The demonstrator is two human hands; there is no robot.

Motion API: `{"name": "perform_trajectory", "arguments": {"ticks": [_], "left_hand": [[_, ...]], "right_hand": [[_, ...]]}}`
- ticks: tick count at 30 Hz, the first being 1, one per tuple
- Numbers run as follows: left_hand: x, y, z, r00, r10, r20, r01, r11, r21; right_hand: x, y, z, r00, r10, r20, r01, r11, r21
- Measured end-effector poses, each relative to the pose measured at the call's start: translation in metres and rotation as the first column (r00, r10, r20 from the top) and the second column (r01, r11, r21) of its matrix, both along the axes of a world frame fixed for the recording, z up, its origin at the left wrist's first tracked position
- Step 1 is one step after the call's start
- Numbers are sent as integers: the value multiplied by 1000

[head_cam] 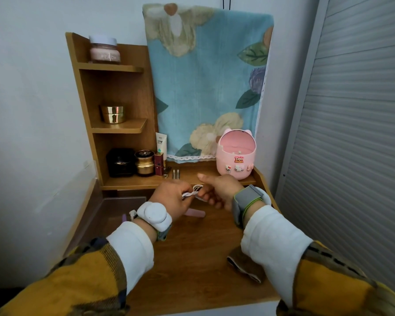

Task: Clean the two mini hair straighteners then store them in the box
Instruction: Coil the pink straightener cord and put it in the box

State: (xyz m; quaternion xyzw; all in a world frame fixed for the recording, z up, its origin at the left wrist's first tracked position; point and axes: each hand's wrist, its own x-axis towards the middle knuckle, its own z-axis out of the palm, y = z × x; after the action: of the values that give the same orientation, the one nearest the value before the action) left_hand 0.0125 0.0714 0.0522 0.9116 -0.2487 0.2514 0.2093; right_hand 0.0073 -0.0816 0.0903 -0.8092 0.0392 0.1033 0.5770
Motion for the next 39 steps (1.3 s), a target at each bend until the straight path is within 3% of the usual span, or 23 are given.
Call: {"name": "perform_trajectory", "arguments": {"ticks": [11,14,16,18,21,22,23,24,26,28,30,32,34,36,39], "left_hand": [[-3,1,6,1000,-7,-16,9,990,143],[-3,3,8,997,-26,-69,39,981,192],[-2,4,10,994,-35,-105,57,976,210],[1,5,11,988,-47,-149,76,978,192],[5,5,14,969,-22,-246,45,995,92],[6,6,14,963,-14,-267,28,998,48],[7,6,13,961,-7,-276,14,1000,21],[6,5,13,963,1,-269,4,1000,19],[5,5,11,974,18,-226,-7,999,50],[3,5,9,986,19,-165,-3,995,96],[1,3,9,993,31,-113,-12,987,163],[0,0,10,996,37,-83,-19,978,209],[1,-2,9,997,39,-62,-24,972,234],[1,-2,8,998,47,-53,-32,966,256],[-1,-2,8,998,50,-39,-37,961,275]], "right_hand": [[6,5,-6,989,78,-129,-71,996,61],[3,4,-3,989,145,10,-141,971,-193],[3,2,-3,936,292,197,-152,839,-522],[7,0,-7,790,507,345,-60,623,-780],[7,0,-12,561,728,393,57,440,-896],[8,-2,-14,491,762,422,104,429,-897],[11,-3,-18,444,771,457,135,446,-885],[11,-5,-19,476,736,482,127,485,-865],[13,-8,-18,654,528,541,78,664,-744],[12,-9,-11,811,162,562,160,863,-479],[9,-8,-1,917,-62,394,195,931,-309],[2,-2,3,994,-59,91,77,976,-205],[-3,4,0,995,-11,-99,2,996,-90],[-2,5,-6,977,18,-211,-14,1000,22],[0,7,-13,972,5,-235,50,972,229]]}}
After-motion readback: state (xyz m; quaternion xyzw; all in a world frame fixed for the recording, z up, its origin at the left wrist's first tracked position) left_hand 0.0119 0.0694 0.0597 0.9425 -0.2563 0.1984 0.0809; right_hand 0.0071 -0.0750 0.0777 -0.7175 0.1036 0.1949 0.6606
